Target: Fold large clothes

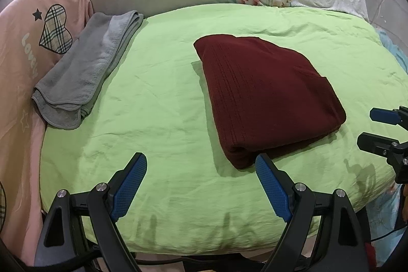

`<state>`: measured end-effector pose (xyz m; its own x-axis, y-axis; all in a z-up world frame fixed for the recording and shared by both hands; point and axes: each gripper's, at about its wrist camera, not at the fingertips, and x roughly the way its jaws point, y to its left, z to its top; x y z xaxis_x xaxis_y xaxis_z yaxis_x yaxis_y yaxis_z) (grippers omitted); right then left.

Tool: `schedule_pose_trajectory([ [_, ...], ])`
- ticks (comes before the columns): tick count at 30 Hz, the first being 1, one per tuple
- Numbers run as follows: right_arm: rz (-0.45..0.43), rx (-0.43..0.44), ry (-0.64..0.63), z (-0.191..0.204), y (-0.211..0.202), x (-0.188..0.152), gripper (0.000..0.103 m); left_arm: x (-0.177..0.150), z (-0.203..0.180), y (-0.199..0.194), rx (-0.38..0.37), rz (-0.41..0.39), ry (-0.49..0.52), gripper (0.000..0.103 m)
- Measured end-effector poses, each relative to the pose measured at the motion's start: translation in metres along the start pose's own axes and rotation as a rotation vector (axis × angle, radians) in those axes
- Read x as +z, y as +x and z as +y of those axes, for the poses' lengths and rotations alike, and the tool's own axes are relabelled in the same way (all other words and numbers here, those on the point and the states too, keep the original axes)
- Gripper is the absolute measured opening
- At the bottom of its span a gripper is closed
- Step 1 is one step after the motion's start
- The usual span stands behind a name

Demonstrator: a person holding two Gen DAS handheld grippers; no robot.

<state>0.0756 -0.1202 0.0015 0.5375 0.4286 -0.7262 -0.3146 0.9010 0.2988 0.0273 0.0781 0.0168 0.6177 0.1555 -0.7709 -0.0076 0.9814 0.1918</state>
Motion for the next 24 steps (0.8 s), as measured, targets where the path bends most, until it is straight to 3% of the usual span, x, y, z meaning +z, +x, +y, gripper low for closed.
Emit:
schedule_pose_trajectory([
  [24, 0.000, 0.000, -0.010, 0.0003, -0.0006, 0.0050, 0.086, 0.0008, -0.0051, -0.0024, -0.005, -0.011, 0.012, 0.087],
])
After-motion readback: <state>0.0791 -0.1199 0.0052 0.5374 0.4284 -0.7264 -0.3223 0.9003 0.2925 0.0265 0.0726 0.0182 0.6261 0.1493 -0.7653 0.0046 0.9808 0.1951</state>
